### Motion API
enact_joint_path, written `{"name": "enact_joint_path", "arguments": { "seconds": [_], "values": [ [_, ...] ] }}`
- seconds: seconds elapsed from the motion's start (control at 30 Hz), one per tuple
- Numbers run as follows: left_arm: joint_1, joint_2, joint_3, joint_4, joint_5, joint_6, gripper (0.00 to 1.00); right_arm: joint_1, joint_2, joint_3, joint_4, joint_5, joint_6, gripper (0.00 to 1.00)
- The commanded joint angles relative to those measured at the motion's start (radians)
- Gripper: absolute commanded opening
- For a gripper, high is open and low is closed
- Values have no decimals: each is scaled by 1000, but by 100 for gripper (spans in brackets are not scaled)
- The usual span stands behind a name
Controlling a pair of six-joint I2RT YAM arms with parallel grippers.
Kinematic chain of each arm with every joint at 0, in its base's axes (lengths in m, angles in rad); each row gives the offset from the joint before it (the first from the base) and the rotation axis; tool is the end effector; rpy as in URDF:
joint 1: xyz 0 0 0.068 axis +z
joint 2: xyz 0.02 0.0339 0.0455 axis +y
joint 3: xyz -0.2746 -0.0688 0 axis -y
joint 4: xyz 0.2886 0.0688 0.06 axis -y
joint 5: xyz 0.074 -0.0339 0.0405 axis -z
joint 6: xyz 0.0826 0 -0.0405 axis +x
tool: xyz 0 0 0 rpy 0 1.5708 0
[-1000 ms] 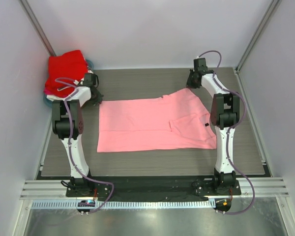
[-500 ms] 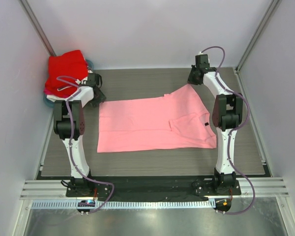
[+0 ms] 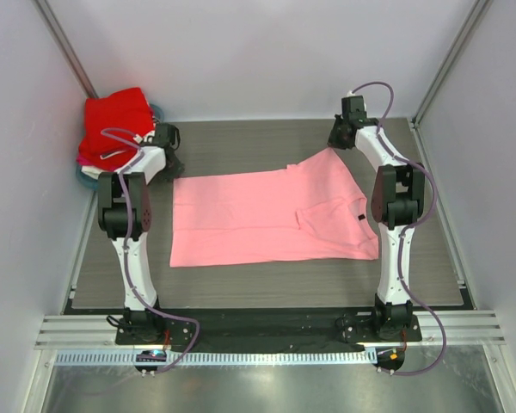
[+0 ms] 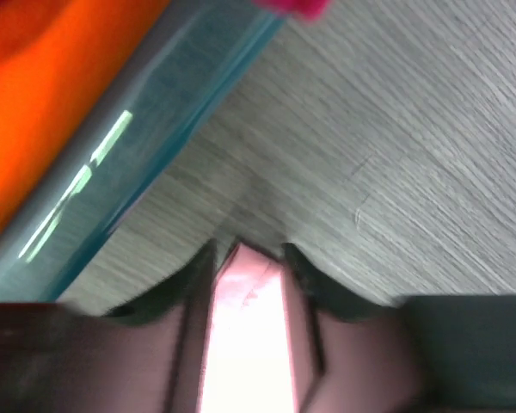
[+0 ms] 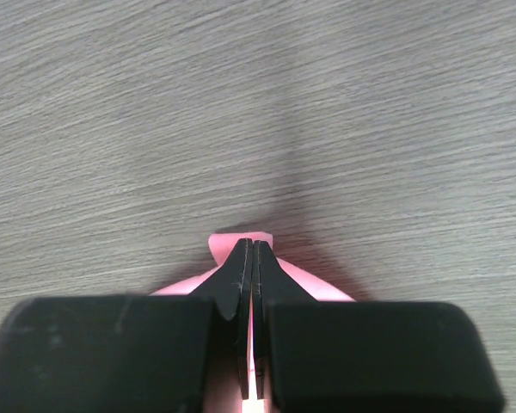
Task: Fold and stack the t-shirts
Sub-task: Fold the tshirt
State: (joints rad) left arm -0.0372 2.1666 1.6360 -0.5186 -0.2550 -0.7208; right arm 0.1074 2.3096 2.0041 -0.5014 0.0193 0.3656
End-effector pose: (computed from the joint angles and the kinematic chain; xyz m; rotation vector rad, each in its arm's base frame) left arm 0.5305 0.0011 0.1130 -0.9426 2.3878 0.0522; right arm 0.6032 0.0634 0.1738 0.3165 2.3659 0.2023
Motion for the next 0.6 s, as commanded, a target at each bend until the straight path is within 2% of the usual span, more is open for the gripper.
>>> {"name": "enact_joint_path", "arguments": {
  "seconds": [0.0, 0.13, 0.2, 0.3, 0.37, 0.47, 0.57],
  "values": [
    [0, 53, 54, -49, -16, 18, 28, 2, -62, -7, 29, -5, 4, 1],
    [-3, 33, 41, -51, -7, 21, 5, 2, -84, -24, 27, -5, 4, 1],
    [-6, 29, 35, -49, -6, 23, 0, 2, -87, -27, 27, -4, 7, 1],
    [-12, 9, 25, -49, -10, 29, 0, -2, -98, -33, 27, -7, 13, 1],
    [-13, -5, 22, -54, -24, 29, 17, 0, -102, -34, 27, -7, 16, 1],
    [-15, -17, 10, -54, -46, 30, 32, 0, -102, -36, 27, -7, 16, 1],
    [-15, -21, 2, -57, -37, 26, 33, 0, -105, -44, 27, -5, 16, 1]
  ]
}}
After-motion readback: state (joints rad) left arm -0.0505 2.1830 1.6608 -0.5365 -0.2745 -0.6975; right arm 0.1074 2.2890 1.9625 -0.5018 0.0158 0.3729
